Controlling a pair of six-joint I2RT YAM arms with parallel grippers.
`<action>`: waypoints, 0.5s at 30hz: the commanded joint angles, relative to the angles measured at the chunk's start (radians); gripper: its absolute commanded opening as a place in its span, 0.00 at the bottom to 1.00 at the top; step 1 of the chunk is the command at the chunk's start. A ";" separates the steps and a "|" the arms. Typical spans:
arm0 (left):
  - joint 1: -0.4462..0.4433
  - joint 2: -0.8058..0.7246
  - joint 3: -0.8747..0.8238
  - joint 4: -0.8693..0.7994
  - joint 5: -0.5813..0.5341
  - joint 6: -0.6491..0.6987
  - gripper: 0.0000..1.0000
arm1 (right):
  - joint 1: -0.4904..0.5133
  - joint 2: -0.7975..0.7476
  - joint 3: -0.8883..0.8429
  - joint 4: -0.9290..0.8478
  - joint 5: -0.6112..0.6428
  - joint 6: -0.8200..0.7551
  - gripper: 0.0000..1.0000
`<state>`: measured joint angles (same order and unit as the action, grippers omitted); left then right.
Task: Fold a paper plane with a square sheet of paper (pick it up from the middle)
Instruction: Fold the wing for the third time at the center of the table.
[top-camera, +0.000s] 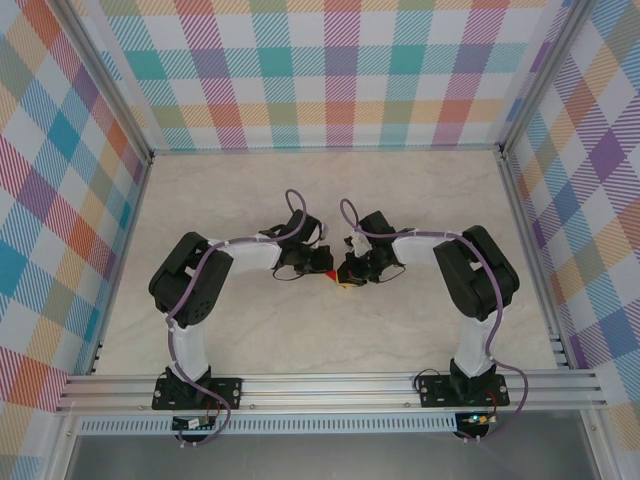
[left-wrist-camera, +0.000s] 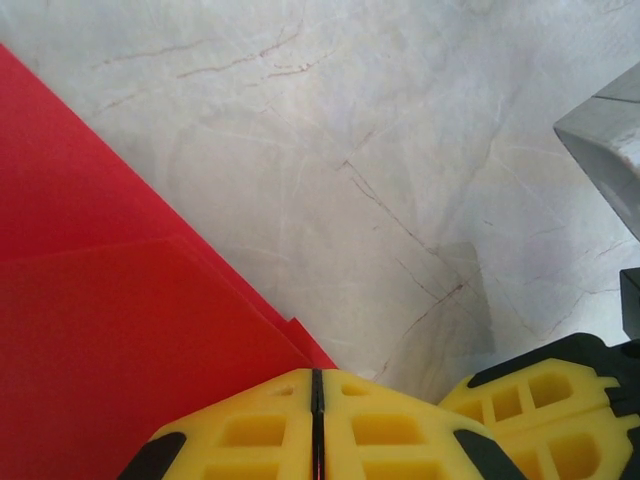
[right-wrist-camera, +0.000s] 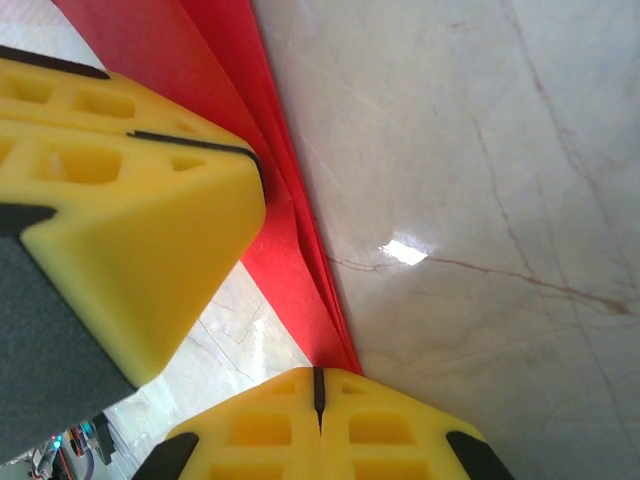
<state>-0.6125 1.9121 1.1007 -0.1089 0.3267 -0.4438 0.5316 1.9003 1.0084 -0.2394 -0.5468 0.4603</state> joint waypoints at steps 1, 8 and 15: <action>0.022 0.021 0.023 -0.059 -0.028 0.065 0.09 | -0.005 0.074 -0.055 -0.085 0.119 -0.001 0.04; 0.048 0.024 0.010 -0.058 -0.048 0.130 0.09 | -0.007 0.074 -0.057 -0.086 0.122 -0.002 0.04; 0.090 0.034 0.011 -0.051 -0.059 0.188 0.09 | -0.008 0.079 -0.057 -0.084 0.123 -0.003 0.04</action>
<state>-0.5606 1.9179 1.1046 -0.1295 0.3260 -0.3096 0.5297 1.9022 1.0065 -0.2356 -0.5549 0.4599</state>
